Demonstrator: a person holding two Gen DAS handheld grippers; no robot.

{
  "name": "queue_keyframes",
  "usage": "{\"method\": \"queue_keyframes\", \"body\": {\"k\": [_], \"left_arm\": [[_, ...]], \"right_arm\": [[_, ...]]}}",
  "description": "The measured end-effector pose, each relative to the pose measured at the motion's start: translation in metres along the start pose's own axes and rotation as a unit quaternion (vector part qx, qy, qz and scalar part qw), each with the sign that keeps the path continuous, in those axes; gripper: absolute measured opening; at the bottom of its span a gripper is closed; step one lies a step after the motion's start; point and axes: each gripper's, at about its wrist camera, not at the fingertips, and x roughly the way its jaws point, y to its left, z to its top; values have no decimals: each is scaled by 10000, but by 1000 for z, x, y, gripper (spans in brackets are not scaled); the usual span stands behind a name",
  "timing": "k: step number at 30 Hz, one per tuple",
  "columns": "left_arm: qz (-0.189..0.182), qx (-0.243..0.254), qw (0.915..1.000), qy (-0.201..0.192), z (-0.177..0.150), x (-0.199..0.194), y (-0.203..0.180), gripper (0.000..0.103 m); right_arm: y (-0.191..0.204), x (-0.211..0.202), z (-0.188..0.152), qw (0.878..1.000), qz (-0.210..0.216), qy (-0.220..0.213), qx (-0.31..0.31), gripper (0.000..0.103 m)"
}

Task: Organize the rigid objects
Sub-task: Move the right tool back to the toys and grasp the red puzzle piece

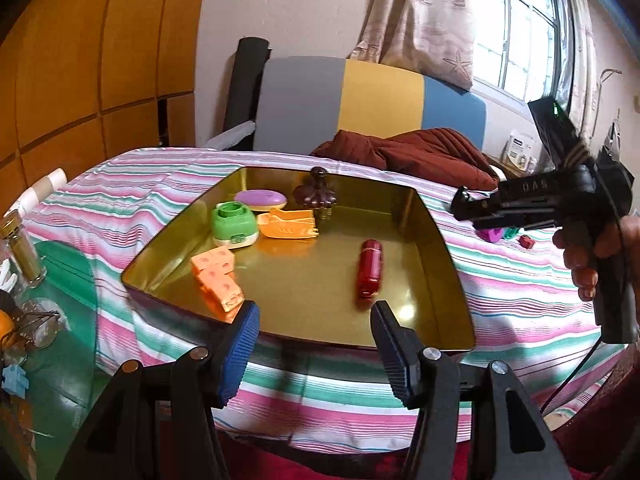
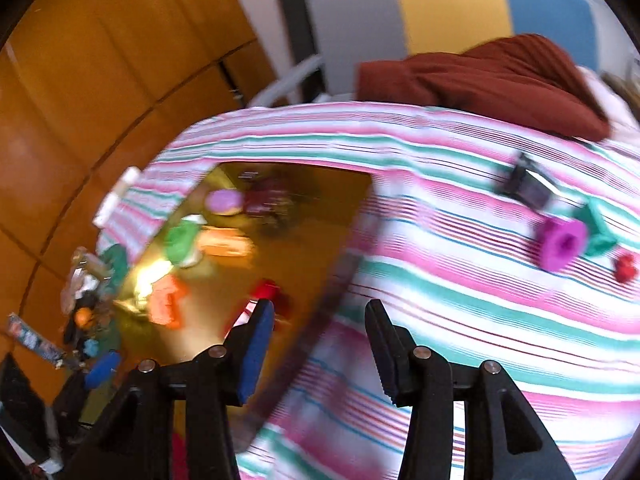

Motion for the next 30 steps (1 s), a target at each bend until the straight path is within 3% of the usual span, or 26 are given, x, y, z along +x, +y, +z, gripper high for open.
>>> {"method": "queue_keyframes", "body": {"k": [11,20,23,30], "left_arm": [[-428,395,9981,198,8,7,-36,58],[-731,579,9952,306,17,11,-62,58],[-815,631,9941,343,20,13,-71,58],[-905,836,9916,382,24,14,-92,58]], "right_arm": [[-125,-11,-29,9845,-1326,570,1001,49],[-229,-45,-18,9611,-2200,105,1665,61],[-244,-47,-8,9565,-2465,-123,1554,71],[-267,-27,8,9571,-2647,-330,1133,72]]}}
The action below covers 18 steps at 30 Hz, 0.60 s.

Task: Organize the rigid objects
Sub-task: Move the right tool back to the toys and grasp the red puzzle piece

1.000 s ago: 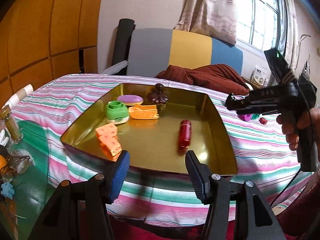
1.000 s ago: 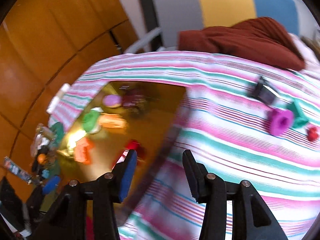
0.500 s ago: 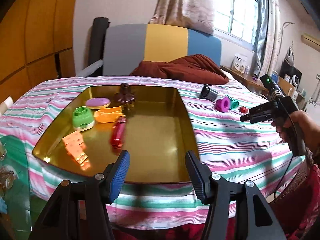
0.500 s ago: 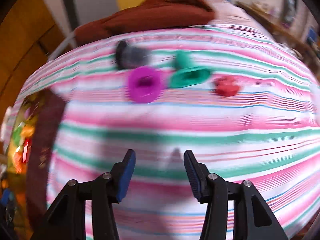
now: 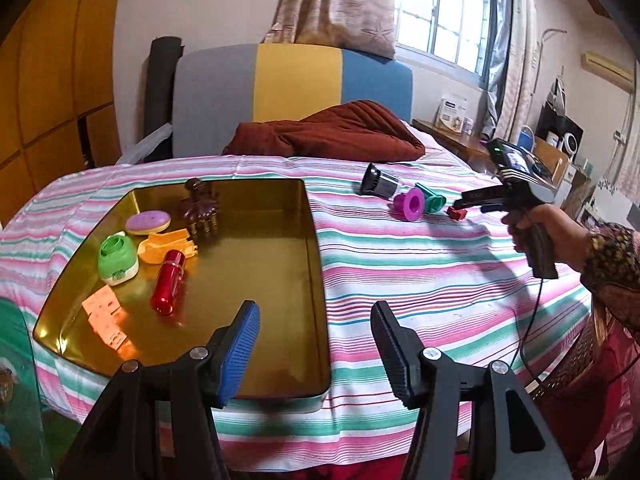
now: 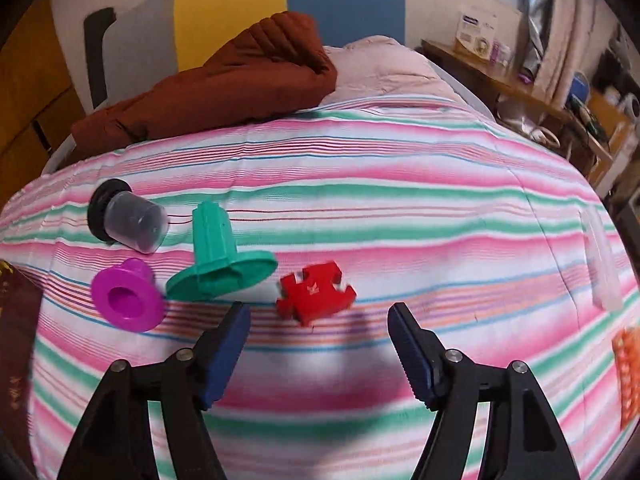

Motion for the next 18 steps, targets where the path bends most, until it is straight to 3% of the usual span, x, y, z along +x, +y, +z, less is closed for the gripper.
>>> {"method": "queue_keyframes", "body": {"k": [6,10,18], "left_arm": [[12,135,9999,90,3,7,-11,58],[-14,218,9997,103,5,13,-18,58],[-253,248,9994,44,24,25,-38,58]], "right_arm": [[1,23,2,9994,-84,44,-341,69],[-4,33,2,9991,149,163,-351,50],[15,25,-4,9970,548,484,-268,50]]}}
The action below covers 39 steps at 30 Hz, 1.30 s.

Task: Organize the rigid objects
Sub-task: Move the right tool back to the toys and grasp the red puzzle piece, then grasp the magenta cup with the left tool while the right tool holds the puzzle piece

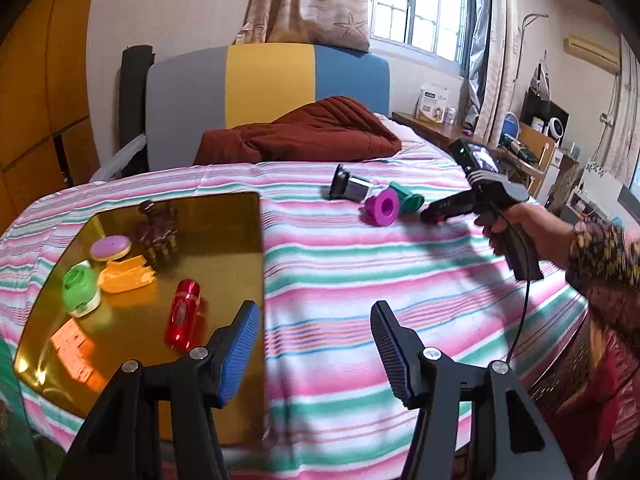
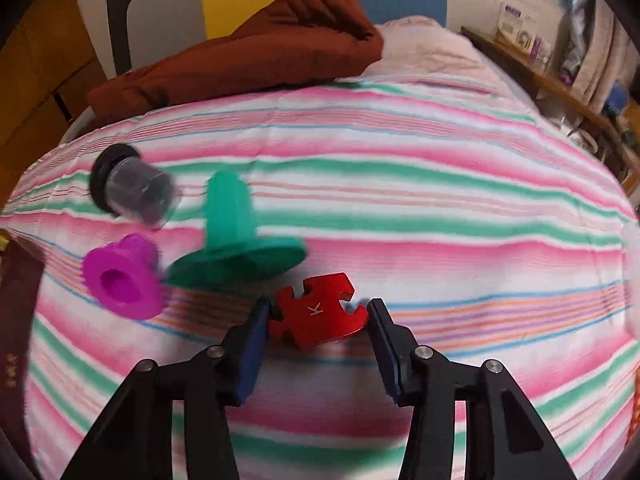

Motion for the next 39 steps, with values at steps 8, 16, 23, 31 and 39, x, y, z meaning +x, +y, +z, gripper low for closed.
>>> {"method": "queue_keyframes", "body": {"k": [8,16,23,31,39], "left_arm": [[-275,100,9996,45,46,35,-35,59],[-85,15,9990,448,108,120,-67,63],[134,-158,9955,920,144,203,-82,63],[33,-434,9897,1365,138,241,-74,63],[-224,450,9915,1196,95,210,-98,63]], "right_arm": [[27,-11,-19,9980,-146,527,324,50],[4,-10,-15,9947,-481,501,753,50],[-3,-8,-13,9934,-396,492,954,50],[-5,-7,-8,9932,-347,493,994,50],[-8,-8,-8,9925,-298,490,1076,50]]}}
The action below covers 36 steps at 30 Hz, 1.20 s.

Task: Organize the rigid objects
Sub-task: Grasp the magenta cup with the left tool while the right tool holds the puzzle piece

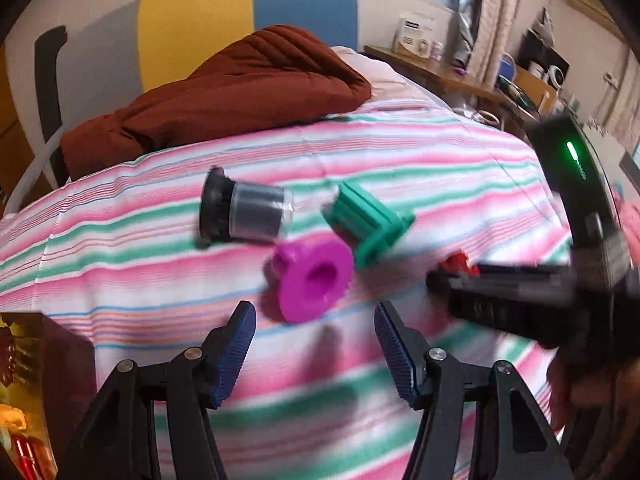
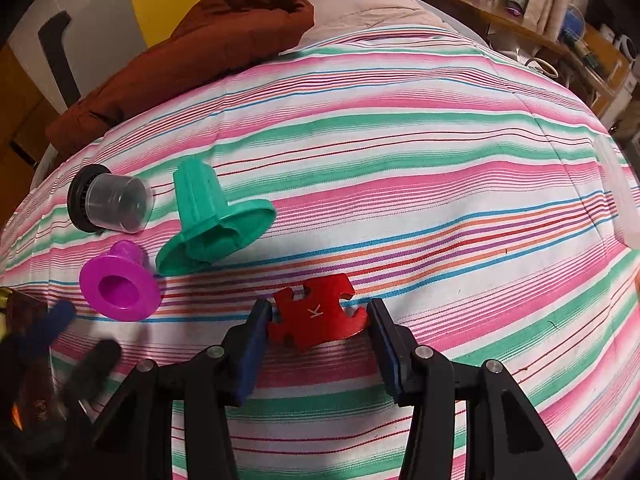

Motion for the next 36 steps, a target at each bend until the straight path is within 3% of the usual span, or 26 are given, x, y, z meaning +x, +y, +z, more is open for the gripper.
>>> {"method": "queue_keyframes", "body": {"k": [4,7,9,12,14,17,21,25,29,36], "left_arm": [[-123,-264,9978,-589,11,-22,6,63],[413,-229,9961,-739,38,-21,7,63],[859,-224,9941,-625,52,-11,11,63],[1134,-42,9935,-114,56,13,15,63],[785,31,9969,-8,46,16,15,61],[238,221,9990,-300,24,0,7,62],[104,489,9983,-302,-4,-9,-6,62],[13,340,9984,-460,-24,-19,-3,62],[-194,250,9976,-609,-25,-22,-5,62],[-370,810,9953,-376,-11,0,-40,62]], "right_arm": [[1,-2,-3,10000,13,1,36,50],[1,-2,-3,10000,31,7,50,50],[1,-1,-1,10000,66,13,2,50],[1,1,2,10000,72,7,-15,50],[1,1,2,10000,79,7,-16,50],[-1,1,2,9999,124,9,32,50],[-2,1,3,9999,146,8,65,50],[-4,1,4,9998,173,15,105,50],[-7,3,8,9993,267,12,274,50],[-22,2,11,9980,158,-24,619,50]]}}
